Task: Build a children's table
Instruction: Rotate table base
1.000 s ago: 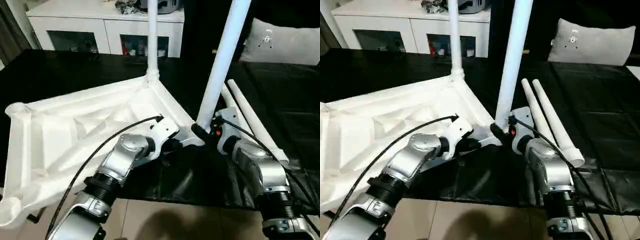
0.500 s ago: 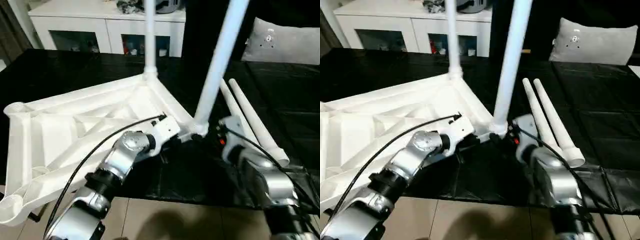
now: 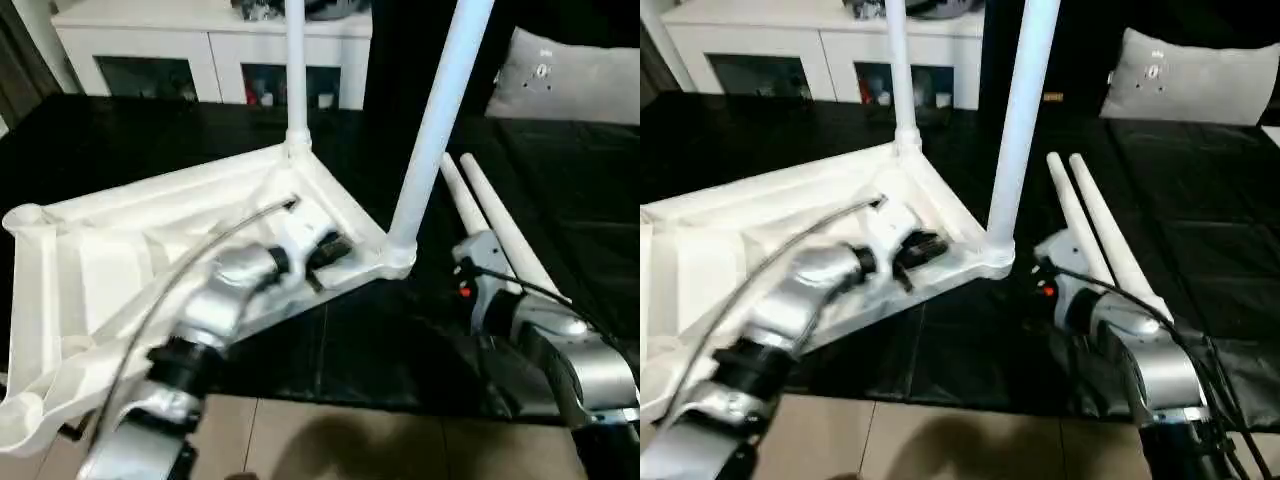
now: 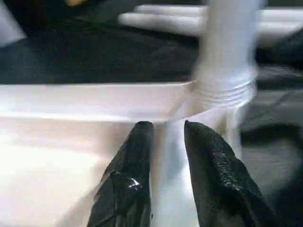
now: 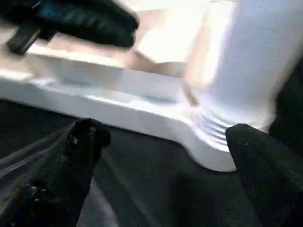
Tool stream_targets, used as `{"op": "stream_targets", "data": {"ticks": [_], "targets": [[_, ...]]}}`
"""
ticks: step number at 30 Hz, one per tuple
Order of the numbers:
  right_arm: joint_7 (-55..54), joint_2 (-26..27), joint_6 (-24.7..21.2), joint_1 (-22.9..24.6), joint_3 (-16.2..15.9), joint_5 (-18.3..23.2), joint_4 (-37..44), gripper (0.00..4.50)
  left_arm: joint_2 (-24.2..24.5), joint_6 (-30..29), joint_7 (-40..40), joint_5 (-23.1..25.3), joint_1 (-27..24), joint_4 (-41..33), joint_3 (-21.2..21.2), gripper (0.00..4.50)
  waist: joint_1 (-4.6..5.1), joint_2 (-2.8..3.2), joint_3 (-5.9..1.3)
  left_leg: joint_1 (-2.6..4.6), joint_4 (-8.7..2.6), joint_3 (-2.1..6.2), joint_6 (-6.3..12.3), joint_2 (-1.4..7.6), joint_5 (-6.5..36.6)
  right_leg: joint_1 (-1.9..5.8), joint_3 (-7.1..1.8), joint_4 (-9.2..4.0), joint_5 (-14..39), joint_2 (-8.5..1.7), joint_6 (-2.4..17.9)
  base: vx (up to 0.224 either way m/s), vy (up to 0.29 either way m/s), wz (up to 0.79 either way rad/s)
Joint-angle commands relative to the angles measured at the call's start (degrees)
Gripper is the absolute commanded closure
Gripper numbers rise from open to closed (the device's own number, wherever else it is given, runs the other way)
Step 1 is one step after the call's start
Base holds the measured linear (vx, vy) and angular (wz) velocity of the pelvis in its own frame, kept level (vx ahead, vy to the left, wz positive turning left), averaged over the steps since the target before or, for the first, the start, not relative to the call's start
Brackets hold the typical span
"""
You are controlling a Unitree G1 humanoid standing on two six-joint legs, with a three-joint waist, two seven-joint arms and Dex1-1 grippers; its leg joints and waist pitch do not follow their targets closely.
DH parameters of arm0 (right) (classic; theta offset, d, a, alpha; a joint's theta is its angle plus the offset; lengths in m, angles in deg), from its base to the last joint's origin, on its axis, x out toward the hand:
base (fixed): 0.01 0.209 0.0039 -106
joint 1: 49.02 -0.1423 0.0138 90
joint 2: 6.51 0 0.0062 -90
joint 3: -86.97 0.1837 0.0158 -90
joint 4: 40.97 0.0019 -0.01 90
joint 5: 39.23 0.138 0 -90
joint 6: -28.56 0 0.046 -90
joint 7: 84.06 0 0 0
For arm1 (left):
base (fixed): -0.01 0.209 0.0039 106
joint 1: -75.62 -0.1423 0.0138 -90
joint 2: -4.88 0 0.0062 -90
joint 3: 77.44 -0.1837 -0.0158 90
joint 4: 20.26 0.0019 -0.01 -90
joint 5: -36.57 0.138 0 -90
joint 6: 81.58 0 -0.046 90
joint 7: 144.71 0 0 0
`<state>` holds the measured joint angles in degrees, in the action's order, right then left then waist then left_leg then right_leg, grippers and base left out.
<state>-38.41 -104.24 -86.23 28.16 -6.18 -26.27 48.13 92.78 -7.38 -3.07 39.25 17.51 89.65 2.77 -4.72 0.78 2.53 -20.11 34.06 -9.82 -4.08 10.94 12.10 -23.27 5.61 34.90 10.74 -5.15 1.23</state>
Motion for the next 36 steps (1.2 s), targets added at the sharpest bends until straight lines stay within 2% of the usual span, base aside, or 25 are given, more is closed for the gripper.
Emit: {"op": "stream_targets", "data": {"ticks": [1,3,4,6,7,8,9,10,11,12,13,17,18,22,23,26,28,30,32,34,36], "targets": [[2.0,-0.2,-1.1,-0.9,-2.3,0.4,1.2,0.0,5.1,-4.6,0.0,2.2,-1.7,-3.7,2.6,3.54,-0.02,-0.78,-3.08,-0.58,-3.99,0.64,4.01,2.03,7.4,3.56,-2.95,-4.73,15.3,-3.31,8.1,0.0,0.0,0.0],[2.1,-0.1,-1.2,-1.0,-2.6,0.3,1.2,0.0,6.0,-5.7,0.0,2.2,-2.1,-4.6,3.1,3.62,0.12,-0.58,-3.07,-0.34,-3.98,0.61,3.47,2.06,7.1,3.33,-2.97,-4.67,15.4,-3.24,8.1,0.0,0.0,0.0],[1.9,0.2,-1.2,-1.6,-3.2,-0.1,0.7,0.0,7.9,-6.7,-0.2,2.8,-2.8,-5.7,3.5,3.65,0.03,-0.76,-3.08,-0.24,-3.95,0.52,3.37,2.05,6.8,3.23,-3.02,-4.76,15.1,-3.19,8.3,0.0,0.0,0.0],[0.9,1.2,-1.7,-3.2,-3.8,-0.7,-0.8,0.0,11.7,-8.0,-0.4,4.5,-4.1,-7.1,3.5,3.75,-0.31,-0.34,-3.18,-0.05,-4.03,0.65,2.98,2.28,6.3,3.07,-3.11,-4.31,13.2,-3.27,9.2,0.0,0.0,0.0],[0.9,1.2,-1.7,-3.2,-3.8,-0.7,-0.8,0.0,11.7,-8.0,-0.4,4.5,-4.1,-7.1,3.5,3.92,-0.17,-0.63,-3.08,-0.34,-4.18,0.74,2.94,2.2,6.1,3.18,-3.11,-4.04,12.3,-3.19,9.5,0.0,0.0,0.0],[-0.4,2.0,-1.0,-4.7,-4.3,-1.8,-2.5,0.0,14.0,-8.7,-0.6,5.6,-5.1,-7.6,3.4,4.01,-0.21,-0.33,-3.17,0.01,-4.13,0.74,2.39,2.27,6.2,2.99,-3.14,-3.91,11.8,-3.33,9.8,0.0,0.0,0.0],[-1.5,2.6,-0.7,-6.0,-4.4,-2.6,-4.2,0.0,15.8,-9.6,-0.5,6.4,-5.8,-8.2,3.3,4.04,0.02,-0.69,-3.1,-0.1,-4.17,0.61,2.37,2.23,6.0,3.03,-3.2,-3.99,11.2,-3.21,10.0,0.0,0.0,0.0],[-2.6,3.2,-0.6,-7.1,-4.3,-3.0,-5.7,0.0,17.1,-10.2,0.0,7.2,-6.2,-8.4,3.3,4.1,-0.02,-0.73,-3.06,-0.07,-4.16,0.56,1.95,2.13,5.6,3.13,-3.25,-3.87,10.4,-3.18,10.4,0.0,0.0,0.0],[-3.7,3.8,-0.1,-8.2,-4.0,-3.4,-7.4,0.0,18.3,-11.0,1.2,8.1,-6.4,-8.4,3.8,4.1,0.04,-0.49,-3.1,-0.03,-4.12,0.6,1.6,2.15,5.4,3.06,-3.3,-3.56,9.3,-3.22,11.0,0.0,0.0,0.0],[-4.4,4.1,0.8,-9.1,-3.7,-3.6,-8.6,0.0,19.1,-11.6,3.3,9.3,-6.1,-7.5,4.6,4.37,0.07,-0.64,-3.11,0.05,-4.07,0.49,1.54,2.07,5.4,3.03,-3.28,-3.58,8.9,-3.18,11.2,0.0,0.0,0.0],[-4.8,4.3,1.4,-9.5,-3.5,-3.8,-9.3,0.0,19.5,-12.0,4.5,10.0,-5.9,-7.0,5.1,4.46,-0.07,-0.53,-3.1,0.09,-4.02,0.5,1.54,2.02,5.4,3.14,-3.32,-3.56,8.4,-3.23,11.4,0.0,0.0,0.0],[-4.4,4.3,1.6,-9.8,-4.0,-3.7,-9.6,0.0,21.5,-13.2,8.6,11.8,-5.5,-4.8,6.8,4.5,-0.17,-0.55,-3.15,0.0,-3.96,0.56,1.74,1.94,4.8,3.38,-3.31,-3.24,6.2,-3.15,11.6,0.0,0.0,0.0],[-2.7,4.1,1.3,-8.8,-5.2,-3.3,-8.3,0.0,23.0,-14.1,9.9,12.3,-5.7,-3.9,7.6,4.5,-0.15,-0.58,-3.18,0.0,-3.91,0.54,1.88,1.91,4.7,3.39,-3.32,-3.24,6.0,-3.17,11.6,0.0,0.0,0.0],[-0.9,3.8,0.8,-7.7,-6.5,-2.9,-7.0,0.0,24.4,-14.9,10.1,12.3,-6.2,-3.2,8.0,4.5,-0.18,-0.55,-3.1,-0.05,-3.95,0.56,2.03,1.97,5.7,3.36,-3.35,-3.43,7.3,-3.28,11.6,0.0,0.0,0.0],[-0.1,3.1,-0.8,-6.9,-7.8,-3.1,-6.4,0.0,25.1,-15.0,9.8,12.3,-6.4,-2.1,8.0,4.5,-0.22,-0.54,-3.08,0.01,-3.98,0.58,2.03,1.96,5.7,3.33,-3.32,-3.48,7.6,-3.26,11.6,0.0,0.0,0.0],[-0.7,3.1,-2.1,-6.5,-8.9,-4.0,-6.6,0.0,25.5,-14.5,8.3,12.2,-6.7,-0.8,7.3,4.5,-0.21,-0.51,-3.01,-0.03,-4.07,0.64,1.7,1.94,6.4,3.29,-3.31,-3.66,9.2,-3.27,11.2,0.0,0.0,0.0],[-2.9,4.1,-3.8,-6.6,-9.7,-5.2,-7.5,0.0,26.0,-13.7,5.0,12.0,-7.8,-0.1,5.3,4.5,-0.24,-0.24,-3.02,0.04,-4.11,0.69,1.3,1.94,6.7,3.19,-3.39,-3.74,9.9,-3.34,11.0,0.0,0.0,0.0],[-5.9,5.7,-6.0,-7.5,-9.8,-6.4,-9.4,0.0,26.6,-14.1,1.4,11.0,-8.9,-1.1,3.4,4.5,-0.16,-0.31,-3.03,0.11,-4.21,0.67,0.76,2.0,7.0,3.1,-3.47,-3.73,9.9,-3.39,11.2,0.0,0.0,0.0],[-6.6,6.2,-6.2,-7.7,-10.0,-6.9,-10.1,0.0,26.9,-14.3,0.3,10.7,-9.2,-1.5,2.9,4.5,-0.14,-0.18,-3.07,0.11,-4.2,0.66,0.29,2.0,7.0,3.05,-3.44,-3.6,9.0,-3.34,11.6,0.0,0.0,0.0],[-9.6,8.2,-6.6,-9.1,-10.9,-8.6,-13.6,0.0,27.9,-14.4,-5.6,8.8,-10.7,-4.4,0.9,4.5,-0.07,-0.04,-3.1,0.23,-4.33,0.74,-0.29,2.1,7.3,3.03,-3.46,-3.49,8.5,-3.51,12.4,0.0,0.0,0.0],[-11.1,9.8,-5.9,-10.5,-11.1,-9.0,-16.2,0.0,28.6,-13.5,-9.2,7.7,-11.4,-6.6,-0.4,4.5,0.13,-0.17,-2.96,0.15,-4.41,0.67,-0.64,2.07,7.9,3.04,-3.52,-3.41,8.5,-3.43,12.7,0.0,0.0,0.0]]}}
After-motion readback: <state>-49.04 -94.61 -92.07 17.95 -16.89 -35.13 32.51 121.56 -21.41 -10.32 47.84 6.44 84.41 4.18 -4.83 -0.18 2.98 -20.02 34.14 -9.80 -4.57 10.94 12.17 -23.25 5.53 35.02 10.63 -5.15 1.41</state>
